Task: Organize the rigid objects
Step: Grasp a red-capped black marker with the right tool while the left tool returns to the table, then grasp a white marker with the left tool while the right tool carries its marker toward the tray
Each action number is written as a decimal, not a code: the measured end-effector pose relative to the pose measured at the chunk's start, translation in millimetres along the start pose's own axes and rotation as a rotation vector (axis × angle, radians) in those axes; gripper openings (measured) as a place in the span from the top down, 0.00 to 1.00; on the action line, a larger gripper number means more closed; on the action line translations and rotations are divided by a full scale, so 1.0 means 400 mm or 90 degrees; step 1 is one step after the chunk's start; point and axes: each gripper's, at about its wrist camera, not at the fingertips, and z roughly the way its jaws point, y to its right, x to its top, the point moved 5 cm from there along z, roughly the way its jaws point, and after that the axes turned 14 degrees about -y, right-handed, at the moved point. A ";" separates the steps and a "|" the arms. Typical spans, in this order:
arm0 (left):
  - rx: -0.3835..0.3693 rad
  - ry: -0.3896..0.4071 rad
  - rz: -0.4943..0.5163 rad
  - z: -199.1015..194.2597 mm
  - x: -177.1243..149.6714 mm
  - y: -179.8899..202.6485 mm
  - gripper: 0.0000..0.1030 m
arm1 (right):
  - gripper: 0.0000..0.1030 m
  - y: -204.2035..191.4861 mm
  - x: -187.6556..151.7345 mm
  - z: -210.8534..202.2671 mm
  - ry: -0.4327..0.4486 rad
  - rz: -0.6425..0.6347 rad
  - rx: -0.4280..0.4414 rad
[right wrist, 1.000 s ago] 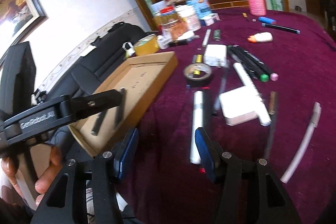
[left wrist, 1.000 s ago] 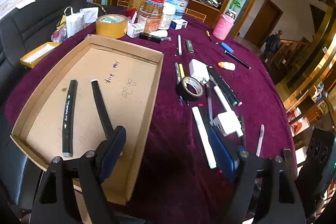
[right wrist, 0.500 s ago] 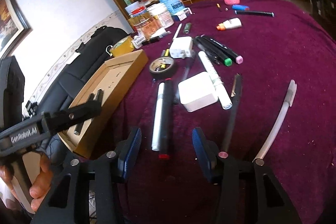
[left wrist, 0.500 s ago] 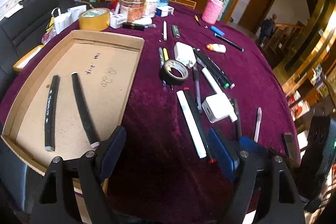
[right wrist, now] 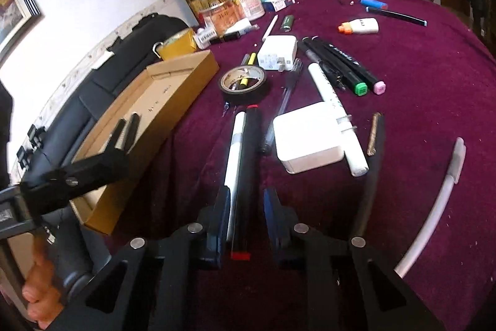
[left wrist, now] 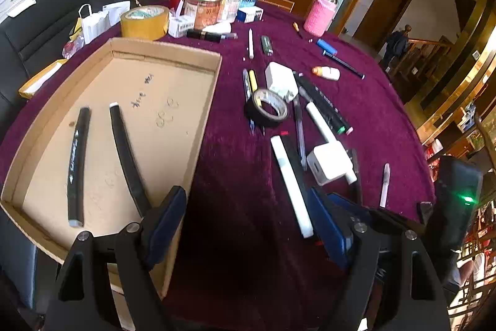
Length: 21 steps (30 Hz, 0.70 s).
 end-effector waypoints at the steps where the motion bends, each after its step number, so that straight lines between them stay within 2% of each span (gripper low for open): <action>1: -0.002 0.002 -0.001 -0.003 0.004 -0.002 0.23 | 0.77 -0.002 0.007 0.005 -0.004 -0.004 -0.007; 4: -0.009 0.005 -0.008 -0.004 0.011 -0.009 0.23 | 0.77 -0.008 0.026 0.025 -0.024 -0.008 0.000; 5: -0.012 0.003 -0.010 -0.001 0.010 -0.011 0.23 | 0.77 -0.011 0.029 0.036 -0.034 -0.014 -0.016; 9: -0.012 -0.009 -0.004 0.004 -0.002 -0.015 0.23 | 0.83 -0.014 0.025 0.038 -0.037 -0.015 -0.024; 14: -0.012 -0.022 0.004 0.018 0.011 -0.007 0.23 | 0.83 -0.010 0.029 0.041 -0.043 -0.021 -0.052; 16: -0.022 -0.019 0.006 0.018 0.016 -0.001 0.23 | 0.83 -0.005 0.036 0.058 -0.058 -0.018 -0.043; 18: -0.012 -0.015 0.008 0.019 0.015 0.001 0.23 | 0.84 -0.005 0.036 0.058 -0.048 -0.024 -0.044; 21: -0.016 -0.038 0.009 0.042 0.011 0.009 0.23 | 0.84 -0.002 0.015 0.045 -0.042 -0.018 -0.045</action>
